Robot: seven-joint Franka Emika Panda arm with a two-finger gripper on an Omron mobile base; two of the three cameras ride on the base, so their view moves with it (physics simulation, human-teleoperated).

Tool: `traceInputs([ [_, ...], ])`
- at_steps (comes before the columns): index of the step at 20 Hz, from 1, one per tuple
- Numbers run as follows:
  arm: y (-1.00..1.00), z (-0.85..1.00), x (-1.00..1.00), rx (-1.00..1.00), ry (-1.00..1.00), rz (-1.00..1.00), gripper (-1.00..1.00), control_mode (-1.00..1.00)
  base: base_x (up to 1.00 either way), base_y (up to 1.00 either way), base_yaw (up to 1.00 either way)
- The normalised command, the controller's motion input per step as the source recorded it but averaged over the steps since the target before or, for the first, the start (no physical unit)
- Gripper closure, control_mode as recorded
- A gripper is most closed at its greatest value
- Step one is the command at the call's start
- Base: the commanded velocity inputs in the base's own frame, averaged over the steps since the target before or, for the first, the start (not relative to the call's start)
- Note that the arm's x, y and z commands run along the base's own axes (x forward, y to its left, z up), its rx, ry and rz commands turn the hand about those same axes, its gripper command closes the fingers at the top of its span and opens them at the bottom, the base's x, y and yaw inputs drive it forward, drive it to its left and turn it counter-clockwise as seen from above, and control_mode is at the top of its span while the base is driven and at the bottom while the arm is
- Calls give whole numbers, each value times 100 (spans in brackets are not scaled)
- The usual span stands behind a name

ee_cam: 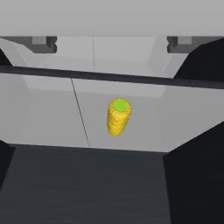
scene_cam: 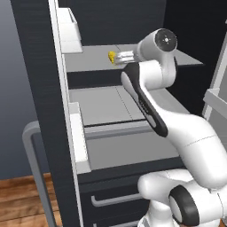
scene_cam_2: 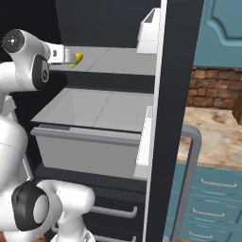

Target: Gather the cucumber and corn from the fridge and place them on a tray on the dining counter. Then gather the chicken drumstick and steak from the fridge and place them on the other tray.

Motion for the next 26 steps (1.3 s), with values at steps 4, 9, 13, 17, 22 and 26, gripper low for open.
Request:
traceInputs([
  [4,9,0,56,0,0,0,-100,-100,0,0,0],
  [9,0,0,37,0,0,0,-100,-100,0,0,0],
  [13,0,0,41,1,0,0,-100,-100,0,0,0],
  [17,5,0,47,1,0,0,-100,-100,0,0,0],
  [22,14,-1,37,0,1,0,-100,-100,0,0,0],
  [26,6,-11,21,0,6,0,-100,-100,0,0,0],
])
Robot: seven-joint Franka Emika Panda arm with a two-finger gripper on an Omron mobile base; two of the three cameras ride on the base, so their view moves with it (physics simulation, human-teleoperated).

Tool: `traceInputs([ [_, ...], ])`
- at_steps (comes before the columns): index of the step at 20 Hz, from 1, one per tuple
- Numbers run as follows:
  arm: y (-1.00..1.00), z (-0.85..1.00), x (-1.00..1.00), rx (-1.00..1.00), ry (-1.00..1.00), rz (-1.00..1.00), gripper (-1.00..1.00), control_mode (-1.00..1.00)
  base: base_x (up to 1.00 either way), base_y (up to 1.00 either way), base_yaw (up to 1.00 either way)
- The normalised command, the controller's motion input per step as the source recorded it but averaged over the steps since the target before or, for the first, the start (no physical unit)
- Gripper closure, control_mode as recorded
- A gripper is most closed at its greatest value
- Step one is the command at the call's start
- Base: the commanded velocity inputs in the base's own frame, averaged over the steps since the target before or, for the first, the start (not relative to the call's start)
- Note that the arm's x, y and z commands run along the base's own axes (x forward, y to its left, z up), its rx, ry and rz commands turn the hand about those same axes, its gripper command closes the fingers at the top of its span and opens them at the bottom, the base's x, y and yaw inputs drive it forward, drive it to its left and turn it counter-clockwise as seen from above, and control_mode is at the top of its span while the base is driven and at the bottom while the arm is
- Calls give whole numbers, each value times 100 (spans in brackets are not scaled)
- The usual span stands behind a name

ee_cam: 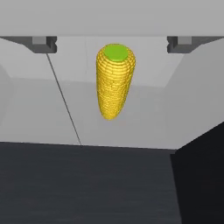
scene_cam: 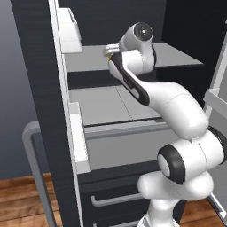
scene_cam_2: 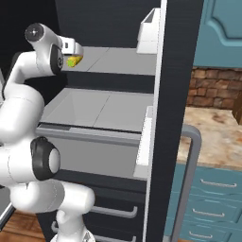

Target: Gather the cucumber and corn from the fridge and place them on a tray on the dining counter. Then gather the chicken drumstick and steak from the fridge and place them on the other tray.

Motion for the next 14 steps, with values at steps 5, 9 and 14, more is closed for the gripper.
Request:
traceInputs([
  [5,0,-14,19,0,6,0,-100,-100,0,0,0],
  [9,0,-7,45,0,1,0,-100,-100,0,0,0],
  [14,0,-12,47,0,3,0,-100,-100,0,0,0],
])
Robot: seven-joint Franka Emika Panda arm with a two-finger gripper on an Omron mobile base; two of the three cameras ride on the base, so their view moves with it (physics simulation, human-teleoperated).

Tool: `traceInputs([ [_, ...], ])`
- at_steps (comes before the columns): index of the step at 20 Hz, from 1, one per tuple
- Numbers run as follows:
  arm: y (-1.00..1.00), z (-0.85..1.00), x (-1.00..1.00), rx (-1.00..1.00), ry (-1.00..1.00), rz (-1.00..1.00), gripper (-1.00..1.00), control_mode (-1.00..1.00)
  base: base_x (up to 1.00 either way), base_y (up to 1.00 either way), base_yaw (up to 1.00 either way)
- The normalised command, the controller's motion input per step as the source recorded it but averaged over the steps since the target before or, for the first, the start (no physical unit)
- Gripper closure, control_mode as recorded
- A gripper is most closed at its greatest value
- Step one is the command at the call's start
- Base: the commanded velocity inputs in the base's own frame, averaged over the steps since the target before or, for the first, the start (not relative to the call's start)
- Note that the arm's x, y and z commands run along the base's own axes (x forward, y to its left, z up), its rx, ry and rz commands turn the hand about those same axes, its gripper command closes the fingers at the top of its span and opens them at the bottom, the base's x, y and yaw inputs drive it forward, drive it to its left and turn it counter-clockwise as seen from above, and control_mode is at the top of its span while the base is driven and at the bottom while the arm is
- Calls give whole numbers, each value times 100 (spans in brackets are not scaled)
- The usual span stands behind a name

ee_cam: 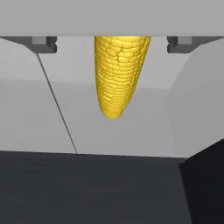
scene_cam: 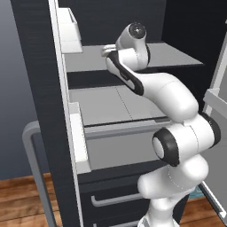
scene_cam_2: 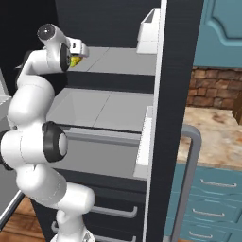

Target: Gather the cucumber and corn from the fridge and place them on a tray on the dining counter. Then gather the chicken drumstick and steak from the fridge and place them on the other tray.

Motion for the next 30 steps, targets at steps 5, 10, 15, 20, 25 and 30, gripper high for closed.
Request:
traceInputs([
  [5,1,-19,10,0,5,0,-100,-100,0,0,0],
  [10,7,-25,0,0,8,0,-100,-100,0,0,0],
  [15,2,-15,12,0,4,0,-100,-100,0,0,0],
  [20,0,-6,18,0,2,0,-100,-100,0,0,0],
  [25,0,-14,30,0,2,0,-100,-100,0,0,0],
  [30,7,-33,39,0,0,0,-100,-100,0,0,0],
])
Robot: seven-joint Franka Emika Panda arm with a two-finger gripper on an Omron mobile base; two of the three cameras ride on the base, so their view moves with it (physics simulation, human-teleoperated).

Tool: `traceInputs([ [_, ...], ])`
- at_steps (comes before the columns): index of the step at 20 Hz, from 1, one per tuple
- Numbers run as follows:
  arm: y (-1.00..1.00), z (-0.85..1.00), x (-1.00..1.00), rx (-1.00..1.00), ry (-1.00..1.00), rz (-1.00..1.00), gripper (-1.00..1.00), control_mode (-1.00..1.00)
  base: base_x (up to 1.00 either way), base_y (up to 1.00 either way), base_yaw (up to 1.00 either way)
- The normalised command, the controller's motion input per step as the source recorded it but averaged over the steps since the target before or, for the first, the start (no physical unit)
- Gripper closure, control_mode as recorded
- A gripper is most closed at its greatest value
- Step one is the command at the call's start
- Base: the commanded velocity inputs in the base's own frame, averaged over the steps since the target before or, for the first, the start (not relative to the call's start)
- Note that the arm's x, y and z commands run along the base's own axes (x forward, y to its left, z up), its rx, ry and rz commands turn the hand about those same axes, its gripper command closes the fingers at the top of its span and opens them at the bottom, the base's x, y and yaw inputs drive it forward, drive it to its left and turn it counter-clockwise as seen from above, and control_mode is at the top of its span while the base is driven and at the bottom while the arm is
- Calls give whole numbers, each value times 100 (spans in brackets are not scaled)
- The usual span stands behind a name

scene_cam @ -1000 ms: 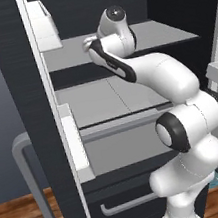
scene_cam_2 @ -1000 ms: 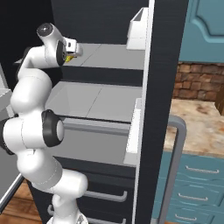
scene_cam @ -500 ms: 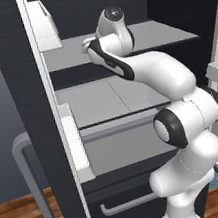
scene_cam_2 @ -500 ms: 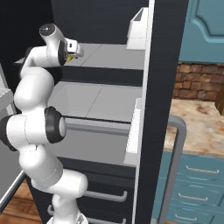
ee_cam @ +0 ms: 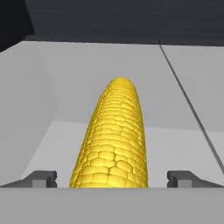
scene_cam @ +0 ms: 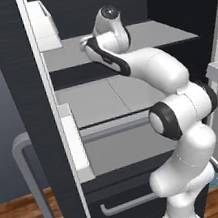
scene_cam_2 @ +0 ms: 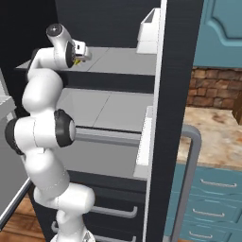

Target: Gather the cucumber and corn from the fridge and place them on a tray on the dining counter. Then gather the chicken drumstick and steak from the fridge and place them on the other tray.

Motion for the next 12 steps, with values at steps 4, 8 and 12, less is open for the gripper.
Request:
traceInputs([
  [4,14,-34,11,0,5,0,100,-100,0,0,0],
  [8,-6,-34,-4,1,7,3,100,-100,0,0,0],
  [12,-27,-34,-47,2,2,8,100,-100,0,0,0],
])
